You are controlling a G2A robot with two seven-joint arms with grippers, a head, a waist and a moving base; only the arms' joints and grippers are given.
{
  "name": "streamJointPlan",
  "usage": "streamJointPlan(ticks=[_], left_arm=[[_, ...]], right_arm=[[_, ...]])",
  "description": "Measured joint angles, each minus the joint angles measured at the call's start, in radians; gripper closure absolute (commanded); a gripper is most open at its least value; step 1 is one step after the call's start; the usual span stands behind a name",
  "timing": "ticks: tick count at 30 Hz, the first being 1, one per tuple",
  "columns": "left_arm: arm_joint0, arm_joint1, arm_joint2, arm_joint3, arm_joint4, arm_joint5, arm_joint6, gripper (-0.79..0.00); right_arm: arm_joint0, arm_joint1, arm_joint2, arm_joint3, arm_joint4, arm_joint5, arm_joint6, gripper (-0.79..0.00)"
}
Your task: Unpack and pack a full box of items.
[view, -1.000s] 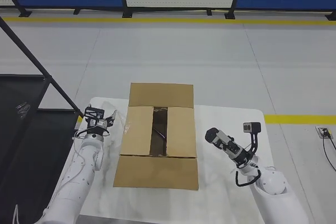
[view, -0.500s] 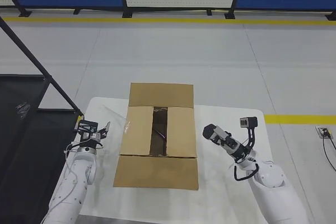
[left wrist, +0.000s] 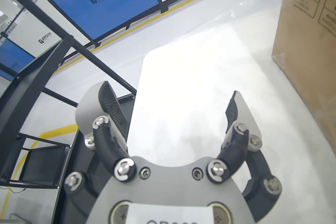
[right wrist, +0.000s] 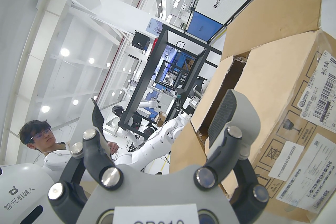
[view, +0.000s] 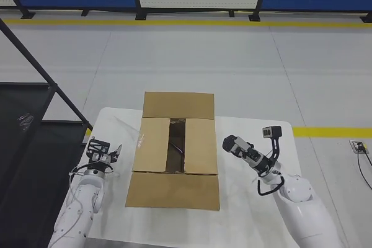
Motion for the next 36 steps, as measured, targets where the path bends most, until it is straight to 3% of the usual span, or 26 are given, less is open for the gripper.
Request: streamJointPlan(ticks=[4, 11, 20, 27, 36], left_arm=[[-0.061, -0.014, 0.046, 0.035, 0.010, -0.012, -0.028, -0.785], [-0.214, -0.057, 0.139, 0.199, -0.003, 0.021, -0.039, -0.785], [-0.338, -0.104, 0.180, 0.362, -0.081, 0.092, 0.018, -0.785], [-0.379, -0.117, 0.155, 0.414, -0.165, 0.125, 0.087, -0.785], [-0.339, -0.093, 0.100, 0.400, -0.191, 0.140, 0.177, -0.785]], right_arm=[[0.001, 0.001, -0.002, 0.005, 0.004, -0.006, 0.002, -0.785], [-0.041, 0.009, 0.022, -0.024, -0.005, -0.020, -0.018, -0.785], [-0.093, 0.019, 0.050, -0.062, -0.007, -0.018, -0.039, -0.785], [-0.092, 0.021, 0.047, -0.064, -0.006, -0.013, -0.041, -0.785], [-0.069, 0.022, 0.037, -0.048, 0.004, -0.014, -0.027, -0.785]])
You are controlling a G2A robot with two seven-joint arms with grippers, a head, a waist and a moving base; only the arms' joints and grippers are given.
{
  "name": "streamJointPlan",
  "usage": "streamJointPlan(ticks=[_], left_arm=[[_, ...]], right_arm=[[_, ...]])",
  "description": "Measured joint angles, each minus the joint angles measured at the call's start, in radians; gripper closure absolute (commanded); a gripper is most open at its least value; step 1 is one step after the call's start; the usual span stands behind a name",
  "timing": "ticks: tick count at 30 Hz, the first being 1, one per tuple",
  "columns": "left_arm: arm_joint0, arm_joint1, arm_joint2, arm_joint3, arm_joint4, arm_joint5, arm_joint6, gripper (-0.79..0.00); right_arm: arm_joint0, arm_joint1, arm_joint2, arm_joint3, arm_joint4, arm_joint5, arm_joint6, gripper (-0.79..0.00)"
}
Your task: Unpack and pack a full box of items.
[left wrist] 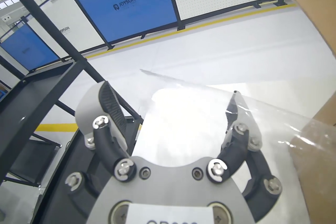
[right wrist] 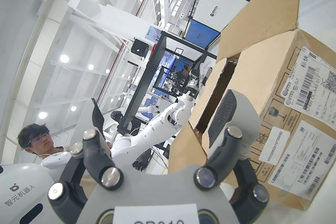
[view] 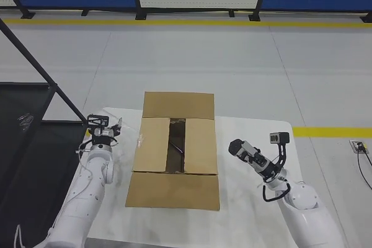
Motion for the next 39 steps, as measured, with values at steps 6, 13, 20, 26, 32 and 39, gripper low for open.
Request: streamJointPlan(ticks=[6, 13, 20, 26, 32, 39], left_arm=[[0.065, 0.019, -0.044, -0.056, -0.016, 0.021, 0.028, -0.785], [0.169, 0.044, -0.105, -0.155, -0.027, 0.046, 0.027, -0.785], [0.272, 0.064, -0.158, -0.261, -0.017, 0.075, -0.011, -0.785], [0.348, 0.076, -0.199, -0.329, -0.006, 0.120, -0.062, -0.785], [0.388, 0.078, -0.226, -0.380, -0.059, 0.082, -0.178, -0.785], [0.392, 0.079, -0.226, -0.387, -0.059, 0.073, -0.181, -0.785]], right_arm=[[0.025, -0.001, -0.012, 0.022, 0.010, -0.001, 0.017, -0.785], [0.047, -0.002, -0.026, 0.043, 0.020, -0.005, 0.031, -0.785], [0.089, -0.007, -0.051, 0.084, 0.037, -0.008, 0.056, -0.785], [0.127, -0.012, -0.074, 0.127, 0.053, -0.014, 0.078, -0.785], [0.155, -0.015, -0.089, 0.164, 0.070, -0.025, 0.099, -0.785], [0.181, -0.019, -0.103, 0.191, 0.082, -0.028, 0.120, -0.785]])
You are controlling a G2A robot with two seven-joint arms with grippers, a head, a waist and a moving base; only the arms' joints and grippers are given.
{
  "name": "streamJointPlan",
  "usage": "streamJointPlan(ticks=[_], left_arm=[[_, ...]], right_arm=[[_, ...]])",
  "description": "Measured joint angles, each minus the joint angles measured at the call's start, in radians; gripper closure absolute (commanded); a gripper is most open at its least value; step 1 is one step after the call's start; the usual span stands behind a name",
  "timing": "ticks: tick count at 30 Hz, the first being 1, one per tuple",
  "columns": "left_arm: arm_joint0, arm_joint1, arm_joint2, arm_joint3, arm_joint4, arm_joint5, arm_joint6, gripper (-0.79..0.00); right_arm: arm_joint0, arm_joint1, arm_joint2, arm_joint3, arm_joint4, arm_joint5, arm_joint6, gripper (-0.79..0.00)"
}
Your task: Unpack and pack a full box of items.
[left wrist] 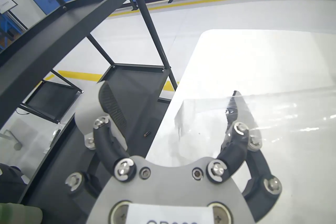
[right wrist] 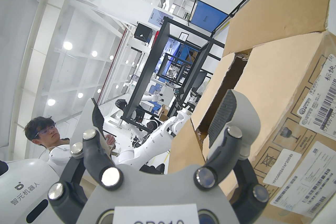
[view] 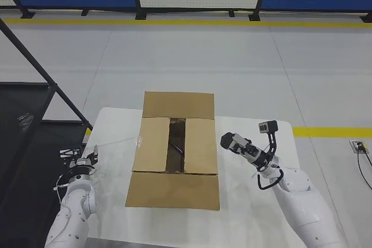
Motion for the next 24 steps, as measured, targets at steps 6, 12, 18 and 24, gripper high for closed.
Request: streamJointPlan(ticks=[6, 12, 18, 24], left_arm=[[0.003, 0.001, -0.005, 0.001, 0.004, 0.009, -0.005, -0.785], [-0.033, 0.009, -0.029, 0.071, 0.029, 0.029, -0.017, -0.785], [-0.097, 0.007, -0.034, 0.178, 0.029, 0.055, -0.013, -0.785], [-0.174, 0.006, -0.043, 0.295, 0.015, 0.099, -0.018, -0.785]], right_arm=[[0.021, -0.003, -0.014, 0.020, 0.006, 0.000, 0.013, -0.785], [0.030, -0.005, -0.019, 0.035, 0.014, -0.007, 0.023, -0.785], [0.032, -0.004, -0.018, 0.044, 0.024, -0.017, 0.033, -0.785], [0.030, -0.002, -0.014, 0.048, 0.031, -0.023, 0.042, -0.785]])
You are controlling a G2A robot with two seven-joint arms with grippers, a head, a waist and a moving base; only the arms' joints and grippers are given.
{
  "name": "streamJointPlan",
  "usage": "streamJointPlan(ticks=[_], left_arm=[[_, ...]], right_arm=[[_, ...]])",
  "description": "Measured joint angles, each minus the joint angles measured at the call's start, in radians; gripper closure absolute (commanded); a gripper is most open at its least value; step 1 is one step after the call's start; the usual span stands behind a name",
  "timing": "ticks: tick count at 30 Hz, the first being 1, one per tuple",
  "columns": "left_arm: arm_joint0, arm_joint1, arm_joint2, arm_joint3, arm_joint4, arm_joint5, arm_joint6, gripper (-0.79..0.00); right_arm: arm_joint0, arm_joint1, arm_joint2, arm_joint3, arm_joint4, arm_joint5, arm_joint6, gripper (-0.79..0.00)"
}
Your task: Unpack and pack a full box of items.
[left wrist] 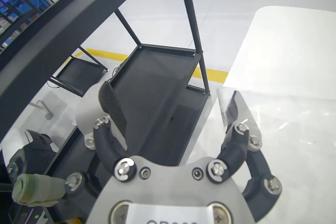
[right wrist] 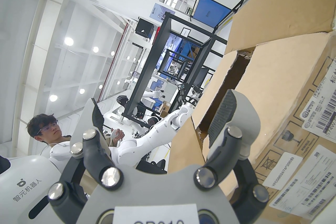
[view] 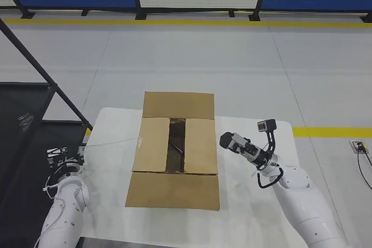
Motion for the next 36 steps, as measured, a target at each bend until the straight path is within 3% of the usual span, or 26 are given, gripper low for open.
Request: streamJointPlan(ticks=[8, 20, 25, 36], left_arm=[[-0.087, -0.007, -0.005, 0.138, -0.030, 0.064, -0.010, -0.785], [-0.172, -0.018, -0.010, 0.261, -0.083, 0.166, -0.054, -0.785], [-0.177, -0.025, 0.009, 0.269, -0.083, 0.089, -0.078, -0.785], [-0.174, -0.024, 0.005, 0.264, -0.086, 0.104, -0.078, -0.785]], right_arm=[[-0.009, 0.003, 0.006, -0.001, 0.007, -0.006, 0.003, -0.785], [-0.020, 0.007, 0.011, -0.015, 0.006, -0.006, -0.002, -0.785], [-0.022, 0.008, 0.012, -0.017, 0.005, -0.004, -0.003, -0.785], [-0.003, 0.006, 0.003, -0.008, 0.007, 0.009, 0.002, -0.785]])
